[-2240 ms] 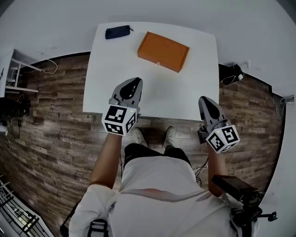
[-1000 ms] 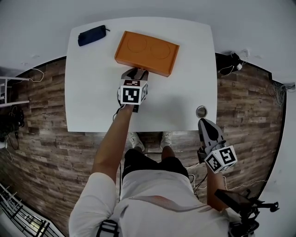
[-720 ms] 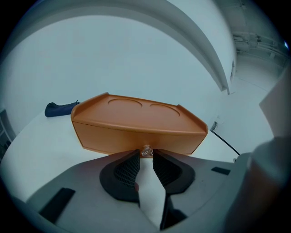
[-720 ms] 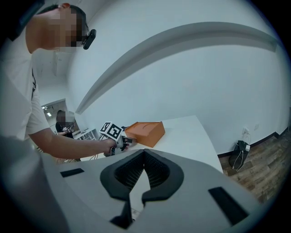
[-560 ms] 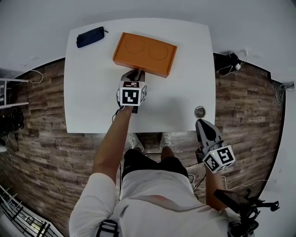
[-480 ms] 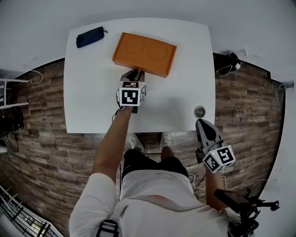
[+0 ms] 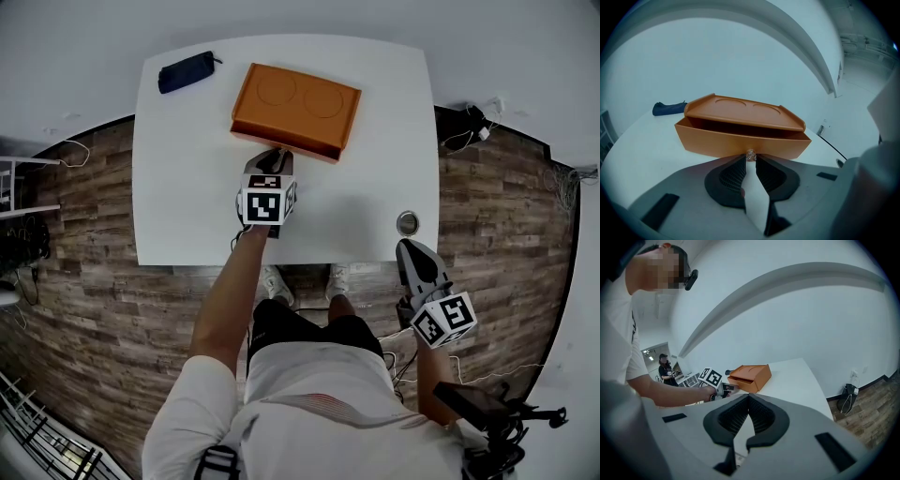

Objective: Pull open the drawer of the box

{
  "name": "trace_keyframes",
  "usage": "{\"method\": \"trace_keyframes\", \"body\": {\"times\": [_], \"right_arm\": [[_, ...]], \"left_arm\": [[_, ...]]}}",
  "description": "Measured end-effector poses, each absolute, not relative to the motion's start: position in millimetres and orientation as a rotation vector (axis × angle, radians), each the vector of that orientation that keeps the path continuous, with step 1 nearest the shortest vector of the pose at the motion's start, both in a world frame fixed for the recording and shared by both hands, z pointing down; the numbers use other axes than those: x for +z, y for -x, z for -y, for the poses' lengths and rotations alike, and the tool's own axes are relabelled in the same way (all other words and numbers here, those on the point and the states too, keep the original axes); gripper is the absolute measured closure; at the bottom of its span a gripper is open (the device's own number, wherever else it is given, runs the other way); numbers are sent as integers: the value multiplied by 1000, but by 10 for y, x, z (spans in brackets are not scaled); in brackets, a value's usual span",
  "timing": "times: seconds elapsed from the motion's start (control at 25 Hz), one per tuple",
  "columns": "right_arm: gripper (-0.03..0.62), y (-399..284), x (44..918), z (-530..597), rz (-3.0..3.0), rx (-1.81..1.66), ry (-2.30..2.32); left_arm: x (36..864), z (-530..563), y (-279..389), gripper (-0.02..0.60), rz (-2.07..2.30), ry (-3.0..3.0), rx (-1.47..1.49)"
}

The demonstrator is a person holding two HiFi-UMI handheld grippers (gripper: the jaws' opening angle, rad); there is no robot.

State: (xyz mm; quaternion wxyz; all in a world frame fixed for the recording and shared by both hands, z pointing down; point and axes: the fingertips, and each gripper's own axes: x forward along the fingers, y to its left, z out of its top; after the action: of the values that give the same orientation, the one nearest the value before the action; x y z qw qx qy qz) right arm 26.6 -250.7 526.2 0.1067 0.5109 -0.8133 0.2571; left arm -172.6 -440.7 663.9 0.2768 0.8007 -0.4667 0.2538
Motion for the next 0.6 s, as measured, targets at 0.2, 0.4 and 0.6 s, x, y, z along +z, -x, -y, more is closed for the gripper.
{"method": "trace_keyframes", "body": {"times": [0.2,0.4,0.6], "right_arm": [[592,-169,5251,2492,2417,757,-1476],[592,-18,5224,2514,2450,752,-1442],[592,81,5220,2490,2465,748,-1411]], "left_arm": [[6647,4093,1843,503,1250,-2122,679],[6687,3775,1930,503,1228,-2099,676],[6709,3563,2008,503,1214,-2088,692]]}}
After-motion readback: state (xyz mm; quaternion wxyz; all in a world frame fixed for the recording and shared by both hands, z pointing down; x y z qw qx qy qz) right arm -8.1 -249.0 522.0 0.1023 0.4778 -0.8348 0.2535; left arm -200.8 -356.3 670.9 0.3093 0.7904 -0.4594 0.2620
